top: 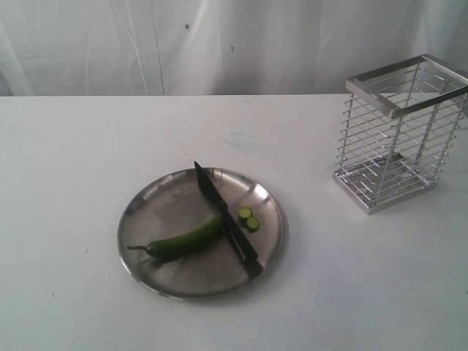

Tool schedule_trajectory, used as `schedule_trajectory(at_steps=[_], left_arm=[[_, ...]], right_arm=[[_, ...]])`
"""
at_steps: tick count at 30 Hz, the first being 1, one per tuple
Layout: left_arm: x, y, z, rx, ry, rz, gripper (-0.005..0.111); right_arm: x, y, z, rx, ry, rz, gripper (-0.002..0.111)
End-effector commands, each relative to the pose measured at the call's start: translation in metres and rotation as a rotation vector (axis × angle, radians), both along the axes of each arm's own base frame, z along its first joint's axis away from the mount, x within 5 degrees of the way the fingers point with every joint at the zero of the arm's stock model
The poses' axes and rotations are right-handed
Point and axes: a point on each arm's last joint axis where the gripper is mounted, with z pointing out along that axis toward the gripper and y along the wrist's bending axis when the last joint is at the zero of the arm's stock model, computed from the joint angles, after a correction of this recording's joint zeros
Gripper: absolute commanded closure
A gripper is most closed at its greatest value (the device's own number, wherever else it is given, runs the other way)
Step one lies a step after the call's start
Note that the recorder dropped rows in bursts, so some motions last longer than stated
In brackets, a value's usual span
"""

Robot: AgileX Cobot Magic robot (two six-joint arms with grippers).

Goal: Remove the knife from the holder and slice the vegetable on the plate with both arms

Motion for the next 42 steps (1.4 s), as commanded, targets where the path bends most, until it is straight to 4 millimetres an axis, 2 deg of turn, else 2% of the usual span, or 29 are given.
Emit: schedule_trajectory(at_steps=[1,4,7,14,20,21,23,27,32,33,34,35,38,42], left_arm=[[-0.008,0.0,-0.016,0.167,0.131,0.025,0.107],[-0.015,-0.002,-0.025,0.517,0.126,0.067,0.107],[-0.015,-0.007,-0.041,0.657,0.116,0.043,0.107],[0.004,-0.009,-0.095,0.823,0.302,-0.039,0.107],[0.008,-0.004,-0.18,0.761,0.382,0.001,0.107],[0.008,-0.003,-0.175,0.752,0.322,0.038,0.107],[0.002,-0.005,-0.184,0.787,0.393,-0.026,0.107],[-0.003,-0.002,-0.182,0.943,0.33,0.03,0.107],[-0.003,-0.002,-0.18,0.949,0.305,0.046,0.107],[-0.004,-0.002,-0.184,0.951,0.352,0.017,0.107],[-0.01,-0.003,-0.201,0.911,0.536,-0.086,0.107],[-0.012,-0.003,-0.205,0.918,0.573,-0.102,0.107],[-0.012,-0.003,-0.205,1.005,0.556,-0.111,0.107],[-0.011,-0.005,-0.204,0.969,0.548,-0.123,0.107]], right_arm=[[0.0,0.0,0.0,-0.011,-0.011,0.001,0.108],[0.0,0.0,0.0,-0.011,-0.011,0.001,0.108],[0.0,0.0,0.0,-0.011,-0.011,0.001,0.108],[0.0,0.0,0.0,-0.011,-0.011,0.001,0.108],[0.0,0.0,0.0,-0.011,-0.011,0.001,0.108],[0.0,0.0,0.0,-0.011,-0.011,0.001,0.108],[0.0,0.0,0.0,-0.011,-0.011,0.001,0.108],[0.0,0.0,0.0,-0.008,-0.011,0.002,0.108],[0.0,0.0,0.0,-0.008,-0.01,0.002,0.108],[0.0,0.0,0.0,-0.008,-0.01,0.002,0.108],[0.0,0.0,0.0,-0.008,-0.01,0.002,0.108],[0.0,0.0,0.0,-0.008,-0.01,0.002,0.108],[0.0,0.0,0.0,-0.008,-0.01,0.002,0.108],[0.0,0.0,0.0,-0.008,-0.01,0.002,0.108]])
